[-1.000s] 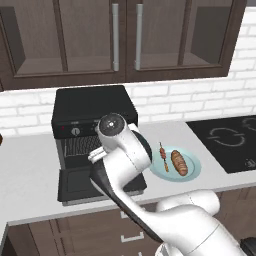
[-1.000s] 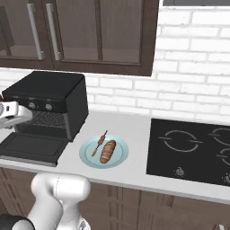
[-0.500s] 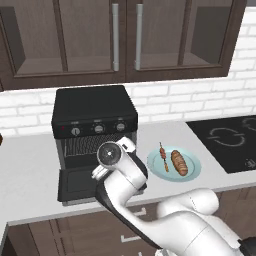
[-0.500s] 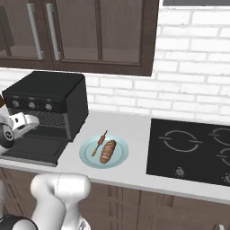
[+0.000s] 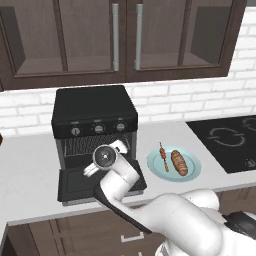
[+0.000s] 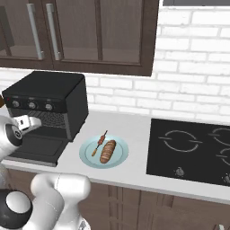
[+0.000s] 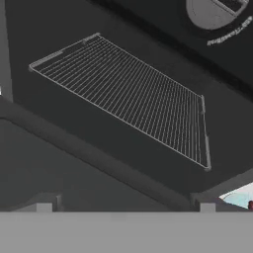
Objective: Pick up the kebab skewer and baguette bread, and place them inside the toaster oven. Close the toaster oven door and start by setting the timer.
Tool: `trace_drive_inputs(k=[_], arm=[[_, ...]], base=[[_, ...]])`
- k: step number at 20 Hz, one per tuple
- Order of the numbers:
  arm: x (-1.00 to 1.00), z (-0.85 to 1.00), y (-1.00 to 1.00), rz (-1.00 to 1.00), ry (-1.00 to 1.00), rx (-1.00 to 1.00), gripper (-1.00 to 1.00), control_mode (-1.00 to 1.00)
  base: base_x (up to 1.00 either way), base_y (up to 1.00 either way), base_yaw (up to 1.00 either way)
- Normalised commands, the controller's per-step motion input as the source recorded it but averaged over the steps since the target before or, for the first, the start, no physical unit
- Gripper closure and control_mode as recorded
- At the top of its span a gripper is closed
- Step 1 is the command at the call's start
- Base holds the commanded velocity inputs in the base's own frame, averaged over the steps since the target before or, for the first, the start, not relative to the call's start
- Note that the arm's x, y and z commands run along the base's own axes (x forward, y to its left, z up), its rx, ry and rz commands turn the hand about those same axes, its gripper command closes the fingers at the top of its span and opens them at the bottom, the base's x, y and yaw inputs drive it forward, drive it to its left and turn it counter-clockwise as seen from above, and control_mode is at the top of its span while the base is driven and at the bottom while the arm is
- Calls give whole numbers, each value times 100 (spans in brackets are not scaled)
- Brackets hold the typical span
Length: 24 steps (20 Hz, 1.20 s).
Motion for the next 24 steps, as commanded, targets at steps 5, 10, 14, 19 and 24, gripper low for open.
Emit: trace_drive_inputs(k=[5, 10, 14, 19, 24], arm=[[21, -4, 33, -16, 0, 4, -100, -100], [0, 0, 1, -4, 1, 0, -100, -100], [5, -18, -3, 0, 0, -3, -100, -100], [28, -23, 0, 0, -5, -1, -100, -100], [17, 0, 0, 0, -4, -4, -100, -100]], base=[[0, 0, 0], [0, 0, 0], [0, 0, 0], [0, 0, 0], [0, 0, 0]])
